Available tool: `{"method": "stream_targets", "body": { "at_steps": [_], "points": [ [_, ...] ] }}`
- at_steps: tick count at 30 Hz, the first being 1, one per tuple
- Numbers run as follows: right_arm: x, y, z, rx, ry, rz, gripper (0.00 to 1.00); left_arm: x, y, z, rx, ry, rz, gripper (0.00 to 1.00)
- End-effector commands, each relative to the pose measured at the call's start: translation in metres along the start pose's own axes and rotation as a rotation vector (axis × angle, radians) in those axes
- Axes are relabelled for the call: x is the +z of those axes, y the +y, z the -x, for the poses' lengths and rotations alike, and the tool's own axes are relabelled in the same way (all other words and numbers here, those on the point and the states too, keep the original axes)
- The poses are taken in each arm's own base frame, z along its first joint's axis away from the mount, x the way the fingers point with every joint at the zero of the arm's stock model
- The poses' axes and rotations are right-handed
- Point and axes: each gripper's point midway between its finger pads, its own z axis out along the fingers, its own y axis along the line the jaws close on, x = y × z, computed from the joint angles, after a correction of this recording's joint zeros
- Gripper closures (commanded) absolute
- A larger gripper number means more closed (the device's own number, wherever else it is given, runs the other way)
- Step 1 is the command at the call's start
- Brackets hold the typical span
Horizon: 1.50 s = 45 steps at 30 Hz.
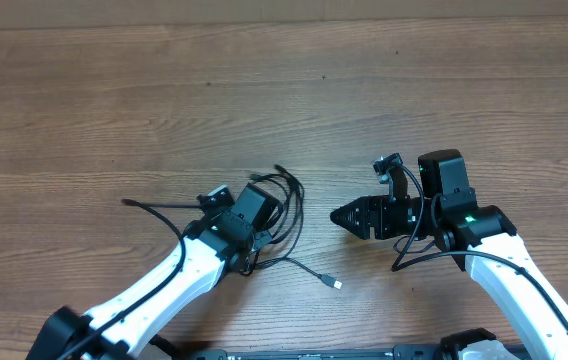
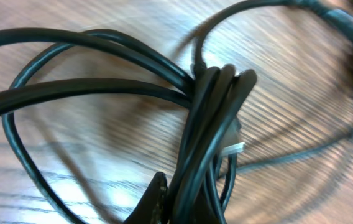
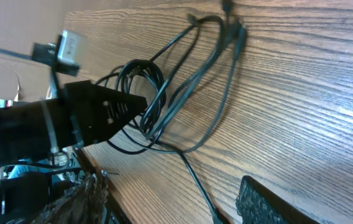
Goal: Untangle cables
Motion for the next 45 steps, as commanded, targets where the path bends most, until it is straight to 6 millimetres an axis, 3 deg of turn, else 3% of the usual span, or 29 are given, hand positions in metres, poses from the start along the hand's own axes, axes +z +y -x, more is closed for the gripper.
{"method": "stream_targets", "body": {
  "at_steps": [1, 6, 12, 23, 45],
  "points": [
    [-0.002, 0.002, 0.007, -0.014, -0.017, -0.005, 0.33, -0.031, -0.038, 0.005, 0.257, 0.015, -0.183, 0.96],
    [-0.002, 0.002, 0.007, -0.014, -0.017, -0.005, 0.34, -0.050, -0.050, 0.005, 0.405, -0.007, -0.267, 0.96],
    [-0.002, 0.002, 0.007, -0.014, -0.017, -0.005, 0.34, -0.062, -0.061, -0.003, 0.415, 0.023, -0.353, 0.96],
    [-0.002, 0.002, 0.007, -0.014, -0.017, -0.005, 0.33, -0.067, -0.073, -0.006, 0.419, 0.037, -0.419, 0.96],
    [-0.002, 0.002, 0.005, -0.008, -0.011, -0.007, 0.33, -0.066, -0.072, -0.008, 0.423, 0.046, -0.412, 0.96]
  ]
}}
